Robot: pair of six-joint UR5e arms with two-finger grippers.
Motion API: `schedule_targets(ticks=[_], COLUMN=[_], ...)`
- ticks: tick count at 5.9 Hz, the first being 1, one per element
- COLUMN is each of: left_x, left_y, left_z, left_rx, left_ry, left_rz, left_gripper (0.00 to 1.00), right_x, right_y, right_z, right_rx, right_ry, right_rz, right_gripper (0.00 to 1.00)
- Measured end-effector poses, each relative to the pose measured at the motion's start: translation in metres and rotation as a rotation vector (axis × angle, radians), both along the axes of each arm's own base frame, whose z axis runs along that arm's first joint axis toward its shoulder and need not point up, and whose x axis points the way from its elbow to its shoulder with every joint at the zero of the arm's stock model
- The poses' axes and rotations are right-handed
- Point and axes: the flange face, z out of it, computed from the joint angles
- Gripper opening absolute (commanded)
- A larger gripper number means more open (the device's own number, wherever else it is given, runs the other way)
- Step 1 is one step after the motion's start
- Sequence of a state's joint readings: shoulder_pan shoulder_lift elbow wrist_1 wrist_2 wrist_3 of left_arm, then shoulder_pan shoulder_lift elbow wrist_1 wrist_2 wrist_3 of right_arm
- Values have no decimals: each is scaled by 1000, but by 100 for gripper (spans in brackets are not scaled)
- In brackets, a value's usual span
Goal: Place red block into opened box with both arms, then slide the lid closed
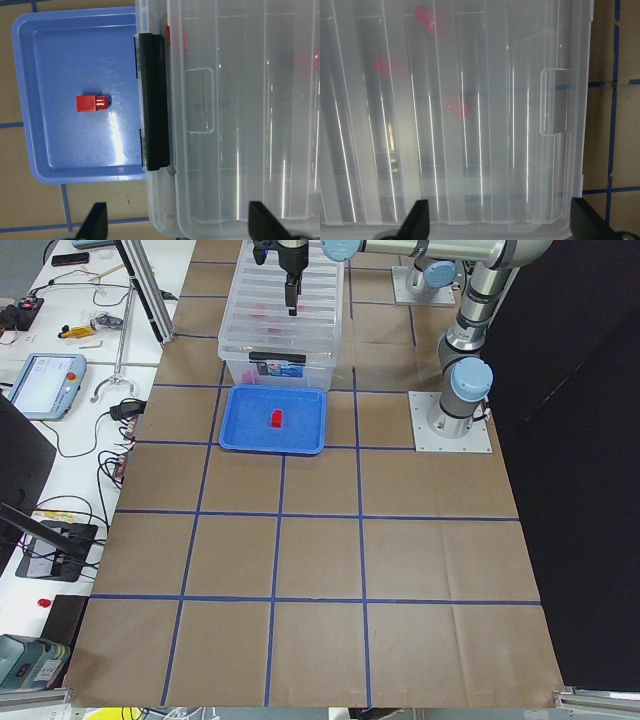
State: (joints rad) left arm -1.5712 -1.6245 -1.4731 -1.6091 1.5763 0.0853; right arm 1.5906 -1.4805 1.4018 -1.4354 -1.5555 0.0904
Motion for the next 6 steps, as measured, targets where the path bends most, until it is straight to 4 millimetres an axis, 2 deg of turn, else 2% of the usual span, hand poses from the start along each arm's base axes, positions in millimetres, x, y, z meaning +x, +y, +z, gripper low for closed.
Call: schedule_targets(ticks=[4, 5, 6], left_x=[-1, -1, -1], left_y=[-3, -3, -1], left_z=[3, 4, 3], left_rx=[-11, -12, -10], left_ry=[0, 0, 0], left_rz=[32, 32, 30], left_gripper=[98, 98, 98], right_x=[0, -5, -20], right_y=[5, 2, -4], right_z=[-7, -11, -14], right_rx=[9, 13, 19], right_ry=[1, 3, 4], right_rz=[1, 9, 6], right_gripper=[100, 100, 100])
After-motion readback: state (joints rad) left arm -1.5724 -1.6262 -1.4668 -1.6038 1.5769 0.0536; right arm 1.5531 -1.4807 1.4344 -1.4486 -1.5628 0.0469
